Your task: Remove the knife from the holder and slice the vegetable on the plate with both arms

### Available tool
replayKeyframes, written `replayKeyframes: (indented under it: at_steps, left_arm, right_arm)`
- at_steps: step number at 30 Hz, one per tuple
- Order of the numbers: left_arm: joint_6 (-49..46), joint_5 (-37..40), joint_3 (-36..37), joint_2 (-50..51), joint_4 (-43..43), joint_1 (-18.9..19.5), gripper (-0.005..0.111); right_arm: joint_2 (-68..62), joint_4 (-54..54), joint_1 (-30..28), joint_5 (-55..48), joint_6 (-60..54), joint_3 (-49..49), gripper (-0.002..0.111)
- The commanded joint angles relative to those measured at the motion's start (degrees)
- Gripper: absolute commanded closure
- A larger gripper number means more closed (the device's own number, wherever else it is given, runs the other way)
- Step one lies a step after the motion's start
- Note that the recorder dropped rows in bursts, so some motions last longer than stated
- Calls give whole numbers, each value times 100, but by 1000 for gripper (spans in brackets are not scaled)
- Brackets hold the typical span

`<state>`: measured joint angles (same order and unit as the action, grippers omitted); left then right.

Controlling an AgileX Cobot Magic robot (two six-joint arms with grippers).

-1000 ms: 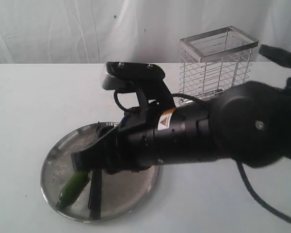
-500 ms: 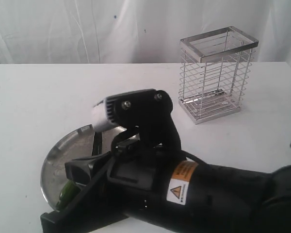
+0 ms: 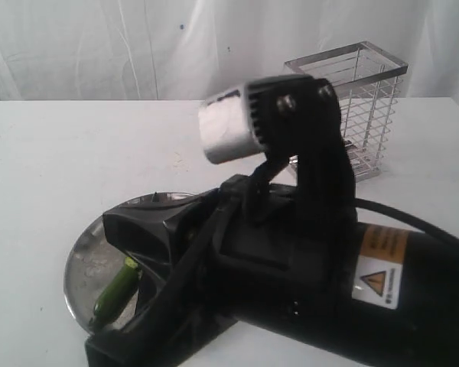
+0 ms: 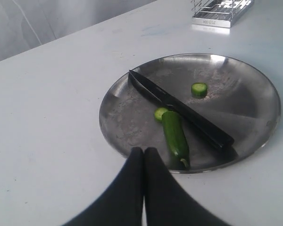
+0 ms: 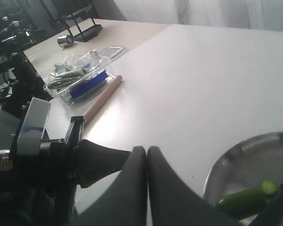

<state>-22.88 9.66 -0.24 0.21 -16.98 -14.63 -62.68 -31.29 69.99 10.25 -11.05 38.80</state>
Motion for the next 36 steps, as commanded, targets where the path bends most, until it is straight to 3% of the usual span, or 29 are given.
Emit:
replayKeyframes:
  at_steps: [1, 7, 14, 19, 25, 36]
  left_arm:
    - [-2, -22, 24, -21, -47, -27, 107]
    - [-2, -22, 24, -21, -47, -27, 107]
    - [-2, -22, 24, -21, -47, -27, 107]
    - [8, -22, 24, -21, -47, -27, 107]
    - [8, -22, 24, -21, -47, -27, 107]
    - [8, -22, 24, -21, -47, -27, 107]
  right_arm:
    - [261, 38, 20, -218, -1607, -24, 108]
    - [680, 38, -357, -984, -2220, -174, 108]
    - [1992, -27, -1812, -2330, -1880, -861, 108]
    - [3511, -27, -2772, -2434, -1868, -1581, 108]
    - [5140, 1, -3436, -2434, -1868, -2471, 108]
    - [6091, 14, -4843, -2411, -1868, -3624, 108]
